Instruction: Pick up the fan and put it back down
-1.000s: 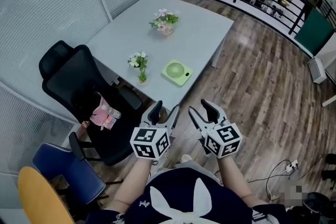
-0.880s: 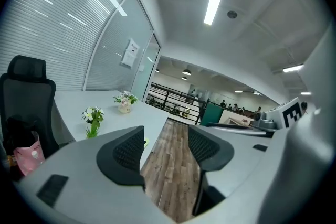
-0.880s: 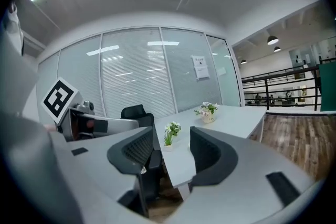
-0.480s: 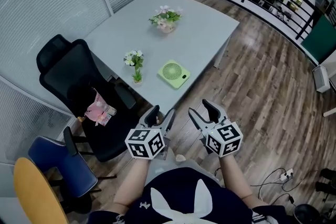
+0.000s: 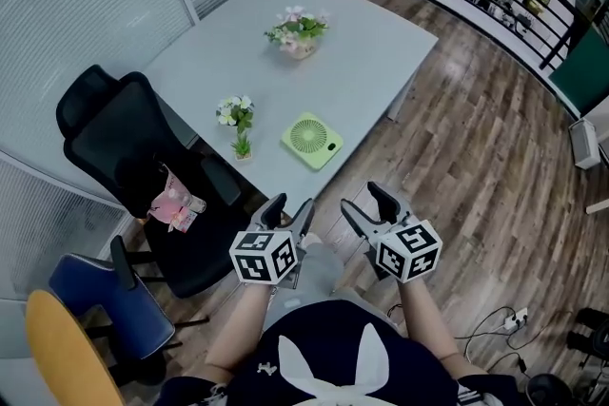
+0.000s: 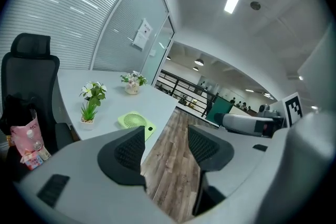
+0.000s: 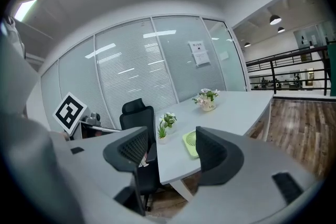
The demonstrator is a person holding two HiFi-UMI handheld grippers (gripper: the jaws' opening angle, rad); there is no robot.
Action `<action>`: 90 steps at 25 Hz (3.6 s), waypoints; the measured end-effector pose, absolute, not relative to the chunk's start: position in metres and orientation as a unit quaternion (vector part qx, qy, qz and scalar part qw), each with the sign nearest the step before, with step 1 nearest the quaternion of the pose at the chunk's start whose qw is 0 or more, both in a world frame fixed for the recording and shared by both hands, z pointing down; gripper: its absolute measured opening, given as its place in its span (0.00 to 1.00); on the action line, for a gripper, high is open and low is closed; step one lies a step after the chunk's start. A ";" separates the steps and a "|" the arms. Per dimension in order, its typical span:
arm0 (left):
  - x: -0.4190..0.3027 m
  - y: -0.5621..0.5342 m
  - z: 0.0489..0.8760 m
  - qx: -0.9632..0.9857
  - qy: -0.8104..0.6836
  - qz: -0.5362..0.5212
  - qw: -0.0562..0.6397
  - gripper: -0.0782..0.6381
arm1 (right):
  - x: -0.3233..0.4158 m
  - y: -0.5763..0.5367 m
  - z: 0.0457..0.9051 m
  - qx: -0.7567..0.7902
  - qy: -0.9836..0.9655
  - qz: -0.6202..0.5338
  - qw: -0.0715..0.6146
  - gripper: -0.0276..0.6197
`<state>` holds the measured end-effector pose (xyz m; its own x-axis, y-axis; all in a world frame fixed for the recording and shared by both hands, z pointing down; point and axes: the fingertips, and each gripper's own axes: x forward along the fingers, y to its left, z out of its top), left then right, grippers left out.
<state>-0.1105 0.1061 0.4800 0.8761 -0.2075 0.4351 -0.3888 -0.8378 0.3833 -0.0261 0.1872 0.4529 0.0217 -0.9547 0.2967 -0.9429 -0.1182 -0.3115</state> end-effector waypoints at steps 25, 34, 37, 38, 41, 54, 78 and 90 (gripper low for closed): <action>-0.049 0.004 0.540 0.882 -0.184 0.218 0.375 0.46 | 0.058 0.077 0.512 -0.666 0.668 -0.331 -0.015 0.47; -0.036 -0.018 0.573 0.864 -0.187 0.235 0.404 0.46 | 0.078 0.047 0.546 -0.643 0.672 -0.364 -0.054 0.47; -0.032 -0.025 0.581 0.862 -0.188 0.240 0.404 0.46 | 0.084 0.039 0.554 -0.638 0.674 -0.368 -0.060 0.47; -0.031 -0.027 0.584 0.861 -0.189 0.241 0.405 0.46 | 0.085 0.036 0.557 -0.636 0.674 -0.369 -0.063 0.47; -0.028 -0.030 0.591 0.857 -0.194 0.243 0.412 0.46 | 0.085 0.030 0.565 -0.628 0.678 -0.374 -0.076 0.48; -0.015 -0.033 0.621 0.821 -0.239 0.235 0.462 0.46 | 0.103 0.008 0.612 -0.560 0.704 -0.411 -0.148 0.49; 0.007 -0.030 0.678 0.754 -0.307 0.210 0.542 0.46 | 0.103 -0.008 0.686 -0.427 0.734 -0.494 -0.189 0.53; 0.011 -0.025 0.688 0.738 -0.305 0.209 0.564 0.37 | 0.093 -0.003 0.692 -0.422 0.727 -0.509 -0.186 0.42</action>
